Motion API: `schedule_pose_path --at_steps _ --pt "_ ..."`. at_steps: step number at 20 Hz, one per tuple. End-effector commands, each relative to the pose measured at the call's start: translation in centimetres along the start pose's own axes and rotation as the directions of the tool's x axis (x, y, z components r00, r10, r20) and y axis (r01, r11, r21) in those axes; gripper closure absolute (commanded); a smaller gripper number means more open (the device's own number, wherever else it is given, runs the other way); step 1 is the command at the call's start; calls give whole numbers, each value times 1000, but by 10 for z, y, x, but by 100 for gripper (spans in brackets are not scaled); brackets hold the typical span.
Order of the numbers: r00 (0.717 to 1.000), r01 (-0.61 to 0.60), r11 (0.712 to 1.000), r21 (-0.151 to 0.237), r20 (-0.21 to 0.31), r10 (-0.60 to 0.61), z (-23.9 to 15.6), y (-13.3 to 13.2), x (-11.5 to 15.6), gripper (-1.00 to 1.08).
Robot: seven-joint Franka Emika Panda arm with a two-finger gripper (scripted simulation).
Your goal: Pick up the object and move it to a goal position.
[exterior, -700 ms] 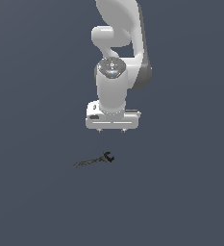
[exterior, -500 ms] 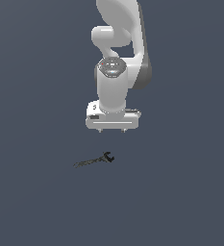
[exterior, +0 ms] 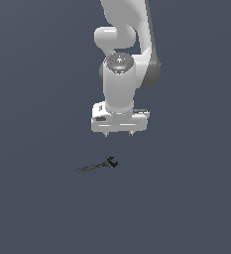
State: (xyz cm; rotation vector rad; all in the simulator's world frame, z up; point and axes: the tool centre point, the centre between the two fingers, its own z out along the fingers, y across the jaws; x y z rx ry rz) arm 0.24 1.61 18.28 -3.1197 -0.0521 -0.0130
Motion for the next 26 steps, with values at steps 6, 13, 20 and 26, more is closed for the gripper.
schedule_pose_path --at_steps 6,13,20,26 --pt "999 -52 999 2 2 52 4 4 2 -92" --pt "983 -184 983 6 6 184 15 12 8 -92" --pt "924 -382 924 9 11 382 32 26 17 -92" --pt "834 -552 834 6 15 552 48 40 24 -92"
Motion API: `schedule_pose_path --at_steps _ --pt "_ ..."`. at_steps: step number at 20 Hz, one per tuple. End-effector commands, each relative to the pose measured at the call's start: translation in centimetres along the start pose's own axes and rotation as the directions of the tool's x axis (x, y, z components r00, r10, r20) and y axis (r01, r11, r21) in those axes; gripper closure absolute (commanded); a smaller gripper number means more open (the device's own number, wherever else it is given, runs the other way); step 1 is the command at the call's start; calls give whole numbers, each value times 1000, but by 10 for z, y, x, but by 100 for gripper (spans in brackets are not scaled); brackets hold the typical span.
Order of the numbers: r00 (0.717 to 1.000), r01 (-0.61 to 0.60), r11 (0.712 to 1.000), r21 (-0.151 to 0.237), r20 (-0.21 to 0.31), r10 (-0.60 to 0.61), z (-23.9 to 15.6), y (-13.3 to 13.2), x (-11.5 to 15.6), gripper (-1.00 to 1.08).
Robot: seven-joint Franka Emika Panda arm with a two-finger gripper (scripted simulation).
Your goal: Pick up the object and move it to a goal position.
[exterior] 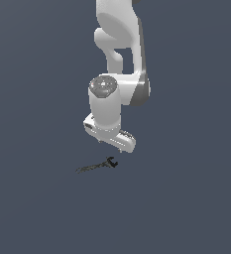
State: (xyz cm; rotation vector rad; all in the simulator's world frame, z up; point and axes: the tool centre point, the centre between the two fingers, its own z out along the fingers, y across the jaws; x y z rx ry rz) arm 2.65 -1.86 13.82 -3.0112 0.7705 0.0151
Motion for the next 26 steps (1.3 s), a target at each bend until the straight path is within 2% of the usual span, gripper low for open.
schedule_pose_path --at_steps 1,6,11,15,26 --pt "997 -82 997 0 0 82 7 4 6 -92" --pt "971 -239 971 -2 0 239 20 11 17 -92" --pt "921 -389 921 -5 -4 389 33 19 27 -92" --pt "865 -502 865 -7 -8 502 44 25 35 -92" --pt "680 -733 680 -6 -26 732 69 41 54 -92"
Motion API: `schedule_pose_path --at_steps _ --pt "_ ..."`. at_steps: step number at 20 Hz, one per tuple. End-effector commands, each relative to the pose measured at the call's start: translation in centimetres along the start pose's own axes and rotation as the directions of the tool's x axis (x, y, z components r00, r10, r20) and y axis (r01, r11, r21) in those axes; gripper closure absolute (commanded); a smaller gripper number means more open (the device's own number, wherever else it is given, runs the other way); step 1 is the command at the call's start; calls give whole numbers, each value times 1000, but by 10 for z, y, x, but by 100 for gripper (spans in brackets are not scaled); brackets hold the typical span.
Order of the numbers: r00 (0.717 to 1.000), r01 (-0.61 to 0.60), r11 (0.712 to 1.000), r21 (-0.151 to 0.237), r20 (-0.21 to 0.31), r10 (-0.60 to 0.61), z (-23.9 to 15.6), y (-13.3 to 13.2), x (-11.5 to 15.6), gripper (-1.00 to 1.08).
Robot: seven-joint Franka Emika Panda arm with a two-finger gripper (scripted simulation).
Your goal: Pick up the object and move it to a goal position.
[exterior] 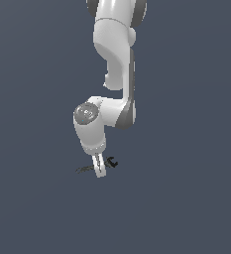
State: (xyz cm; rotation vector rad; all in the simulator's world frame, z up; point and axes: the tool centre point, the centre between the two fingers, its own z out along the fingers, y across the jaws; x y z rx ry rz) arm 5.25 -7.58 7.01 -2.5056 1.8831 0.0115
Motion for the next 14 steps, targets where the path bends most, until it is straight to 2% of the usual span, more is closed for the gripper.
schedule_pose_path --at_steps 1,8,14 --pt "999 -52 999 0 -3 52 4 0 4 -92" --pt "991 -134 991 0 -9 134 11 -1 11 -92" --pt "990 -142 990 0 -10 142 12 0 12 -92"
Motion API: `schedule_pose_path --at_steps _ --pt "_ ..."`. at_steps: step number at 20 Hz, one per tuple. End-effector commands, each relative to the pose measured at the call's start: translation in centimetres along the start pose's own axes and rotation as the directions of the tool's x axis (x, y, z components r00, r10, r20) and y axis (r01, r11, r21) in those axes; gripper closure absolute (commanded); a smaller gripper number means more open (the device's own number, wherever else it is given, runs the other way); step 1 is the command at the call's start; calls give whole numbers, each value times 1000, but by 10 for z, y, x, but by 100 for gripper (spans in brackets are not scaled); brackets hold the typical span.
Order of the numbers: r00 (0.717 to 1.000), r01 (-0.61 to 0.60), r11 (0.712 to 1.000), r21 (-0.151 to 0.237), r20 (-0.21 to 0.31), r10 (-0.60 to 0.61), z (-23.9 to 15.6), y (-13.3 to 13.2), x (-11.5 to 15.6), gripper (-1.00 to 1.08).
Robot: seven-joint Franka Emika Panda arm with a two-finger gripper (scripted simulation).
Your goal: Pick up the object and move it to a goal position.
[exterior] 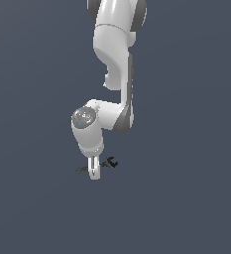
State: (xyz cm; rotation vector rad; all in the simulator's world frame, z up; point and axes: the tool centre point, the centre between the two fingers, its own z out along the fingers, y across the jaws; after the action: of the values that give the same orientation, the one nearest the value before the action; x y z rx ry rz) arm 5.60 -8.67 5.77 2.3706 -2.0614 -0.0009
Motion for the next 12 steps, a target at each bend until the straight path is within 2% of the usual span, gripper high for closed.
schedule_pose_path --at_steps 1,12 --pt "1000 0 1000 0 0 0 1 0 0 -92" --pt "1000 -5 1000 0 0 5 47 1 0 -92"
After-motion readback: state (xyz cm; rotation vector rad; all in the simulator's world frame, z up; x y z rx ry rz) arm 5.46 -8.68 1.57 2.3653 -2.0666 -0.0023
